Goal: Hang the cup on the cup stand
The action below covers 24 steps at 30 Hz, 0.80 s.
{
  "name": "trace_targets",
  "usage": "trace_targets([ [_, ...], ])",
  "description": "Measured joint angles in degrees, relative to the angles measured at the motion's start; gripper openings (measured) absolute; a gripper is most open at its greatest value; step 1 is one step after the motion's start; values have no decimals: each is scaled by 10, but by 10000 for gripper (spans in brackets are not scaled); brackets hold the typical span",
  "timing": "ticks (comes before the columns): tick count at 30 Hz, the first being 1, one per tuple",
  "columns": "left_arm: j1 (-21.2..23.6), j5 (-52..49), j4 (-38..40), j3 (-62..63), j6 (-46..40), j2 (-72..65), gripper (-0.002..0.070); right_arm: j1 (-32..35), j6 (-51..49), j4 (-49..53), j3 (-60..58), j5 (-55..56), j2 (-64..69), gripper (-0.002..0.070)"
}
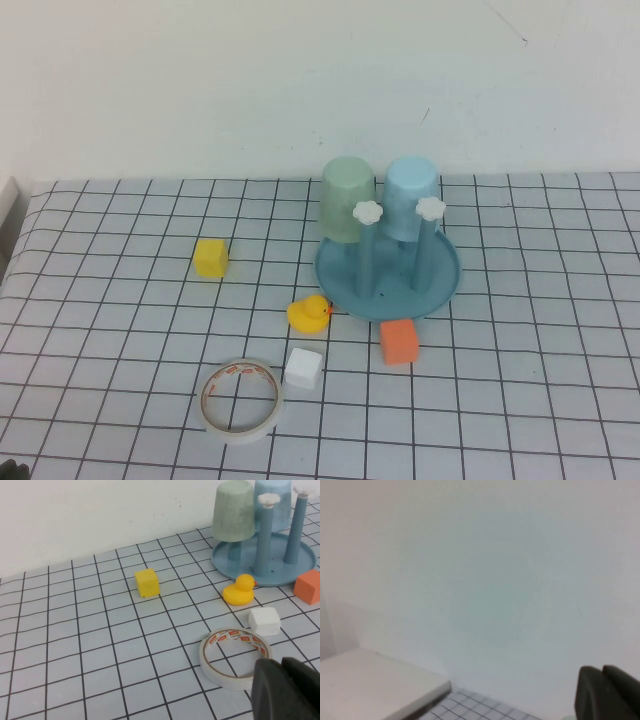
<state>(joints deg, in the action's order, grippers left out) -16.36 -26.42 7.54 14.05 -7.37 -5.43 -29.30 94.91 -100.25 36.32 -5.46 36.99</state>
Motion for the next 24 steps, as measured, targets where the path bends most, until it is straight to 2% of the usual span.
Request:
trace_targets([
  [8,0,0,0,0,0,0,-1,0,-4,2,-81,-16,-115,-1],
  [24,0,1,0,-1,0,0,-1,0,-3,5,-202,5,-126,-1],
])
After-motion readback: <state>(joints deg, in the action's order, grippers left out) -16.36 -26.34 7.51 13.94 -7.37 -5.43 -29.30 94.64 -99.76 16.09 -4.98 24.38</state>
